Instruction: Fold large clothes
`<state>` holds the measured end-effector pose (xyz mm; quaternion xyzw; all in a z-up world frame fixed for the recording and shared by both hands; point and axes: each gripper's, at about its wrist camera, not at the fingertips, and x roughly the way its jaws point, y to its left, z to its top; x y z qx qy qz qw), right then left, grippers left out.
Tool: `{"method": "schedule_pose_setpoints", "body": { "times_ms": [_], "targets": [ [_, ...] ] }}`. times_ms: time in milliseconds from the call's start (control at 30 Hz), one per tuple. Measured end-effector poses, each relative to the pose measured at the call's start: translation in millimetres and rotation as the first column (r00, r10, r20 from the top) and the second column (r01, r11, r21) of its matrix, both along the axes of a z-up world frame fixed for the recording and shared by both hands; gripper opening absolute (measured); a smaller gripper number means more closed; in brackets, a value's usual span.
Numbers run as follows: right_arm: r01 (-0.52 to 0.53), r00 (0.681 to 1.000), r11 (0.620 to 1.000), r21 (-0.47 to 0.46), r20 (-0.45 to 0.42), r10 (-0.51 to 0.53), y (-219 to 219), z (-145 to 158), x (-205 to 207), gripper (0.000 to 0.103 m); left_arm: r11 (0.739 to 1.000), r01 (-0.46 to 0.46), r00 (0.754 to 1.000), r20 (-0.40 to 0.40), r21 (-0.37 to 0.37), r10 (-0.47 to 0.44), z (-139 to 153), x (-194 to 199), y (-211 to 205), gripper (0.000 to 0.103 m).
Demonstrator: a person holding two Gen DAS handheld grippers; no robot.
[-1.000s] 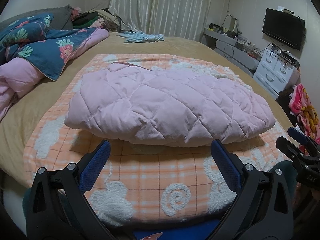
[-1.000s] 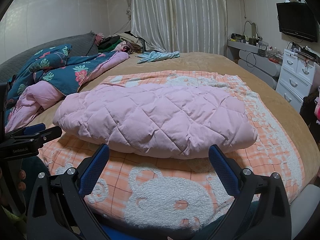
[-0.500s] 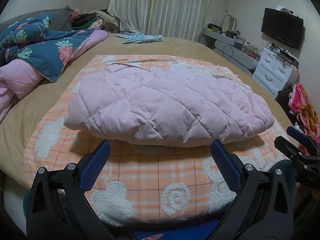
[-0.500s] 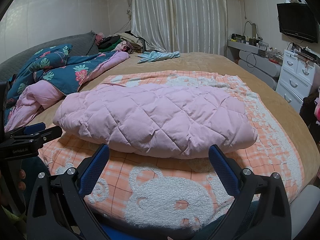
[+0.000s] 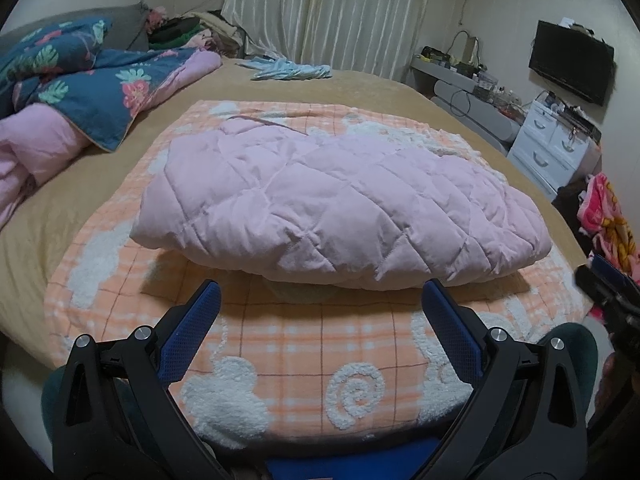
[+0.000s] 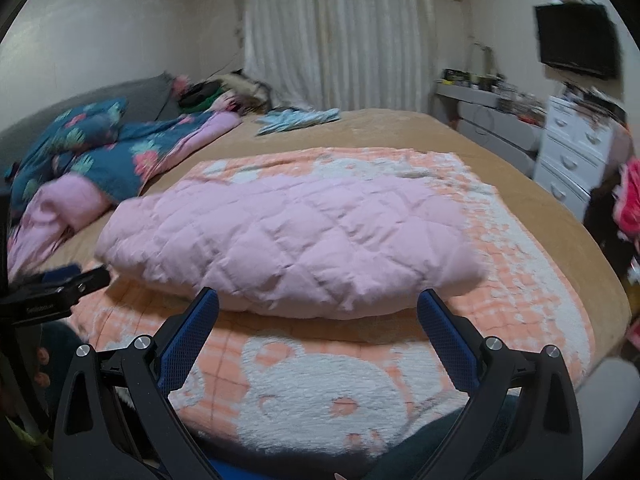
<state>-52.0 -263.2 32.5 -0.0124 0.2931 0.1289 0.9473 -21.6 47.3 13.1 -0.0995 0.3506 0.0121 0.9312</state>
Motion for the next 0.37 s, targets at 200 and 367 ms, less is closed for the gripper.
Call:
{"method": "schedule_pose_setpoints", "body": {
  "times_ms": [200,367],
  "targets": [
    [0.345,0.938,0.936,0.068,0.005,-0.346,-131.7,-1.7,18.5,0.099,0.982,-0.187,0.982,-0.008,0.002,0.187,-1.1,19.4,74.9,0.094],
    [0.765,0.640,0.643,-0.038,-0.071,-0.765,-317.7,-51.0,30.1,0.099,0.877,-0.472,0.881,0.000,0.091,0.474,-4.4,52.3,214.7,0.094]
  ]
}}
